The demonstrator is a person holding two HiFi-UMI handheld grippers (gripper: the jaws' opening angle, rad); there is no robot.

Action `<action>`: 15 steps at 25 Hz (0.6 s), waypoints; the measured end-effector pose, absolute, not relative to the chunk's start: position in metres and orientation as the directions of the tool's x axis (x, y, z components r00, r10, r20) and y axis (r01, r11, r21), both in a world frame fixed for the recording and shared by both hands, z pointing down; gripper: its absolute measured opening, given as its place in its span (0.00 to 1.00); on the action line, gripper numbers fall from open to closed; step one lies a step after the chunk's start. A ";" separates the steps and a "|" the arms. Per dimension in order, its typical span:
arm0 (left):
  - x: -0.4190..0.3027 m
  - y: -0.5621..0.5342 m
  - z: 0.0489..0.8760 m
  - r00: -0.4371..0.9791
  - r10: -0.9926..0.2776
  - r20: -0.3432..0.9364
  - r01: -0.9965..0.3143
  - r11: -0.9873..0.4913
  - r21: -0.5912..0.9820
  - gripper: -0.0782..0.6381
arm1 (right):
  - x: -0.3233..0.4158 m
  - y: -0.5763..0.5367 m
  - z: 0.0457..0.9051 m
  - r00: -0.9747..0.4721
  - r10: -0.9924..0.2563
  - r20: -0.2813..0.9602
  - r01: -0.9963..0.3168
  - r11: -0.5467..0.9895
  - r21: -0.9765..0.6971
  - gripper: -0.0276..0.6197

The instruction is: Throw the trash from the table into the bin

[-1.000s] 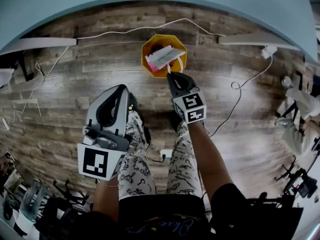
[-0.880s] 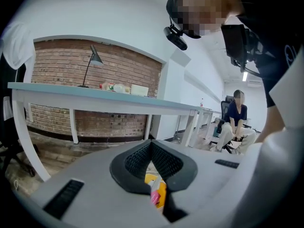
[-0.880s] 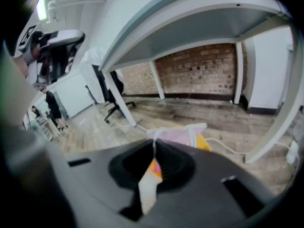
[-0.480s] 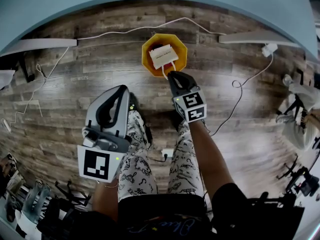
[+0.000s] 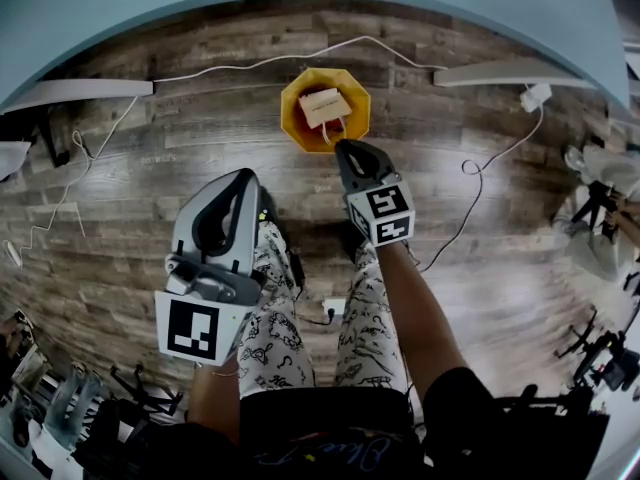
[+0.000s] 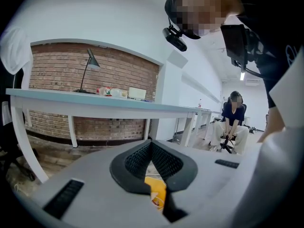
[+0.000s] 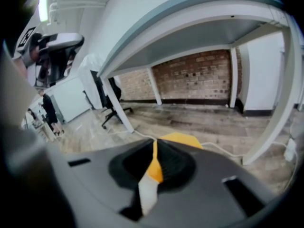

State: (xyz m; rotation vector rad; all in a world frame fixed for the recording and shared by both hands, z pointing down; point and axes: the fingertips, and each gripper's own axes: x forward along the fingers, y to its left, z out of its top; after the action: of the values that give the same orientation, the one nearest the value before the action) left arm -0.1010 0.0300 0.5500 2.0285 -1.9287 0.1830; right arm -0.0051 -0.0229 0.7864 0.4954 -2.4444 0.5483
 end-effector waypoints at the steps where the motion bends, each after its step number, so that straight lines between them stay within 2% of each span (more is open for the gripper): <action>1: -0.100 0.031 0.549 0.072 -0.945 0.318 -0.988 -0.024 0.152 0.12 | -0.004 -0.023 0.784 -0.763 -0.228 0.604 -0.463 0.845 -0.266 0.06; 15: -0.097 0.038 0.521 0.079 -0.955 0.285 -0.990 -0.043 0.131 0.12 | 0.002 -0.029 0.746 -0.768 -0.310 0.561 -0.526 0.805 -0.275 0.06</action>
State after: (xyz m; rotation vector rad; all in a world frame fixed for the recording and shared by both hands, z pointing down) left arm -0.0971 0.0383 0.5205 2.0704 -1.9454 0.1714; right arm 0.0025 -0.0291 0.7459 0.6210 -2.4891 0.5803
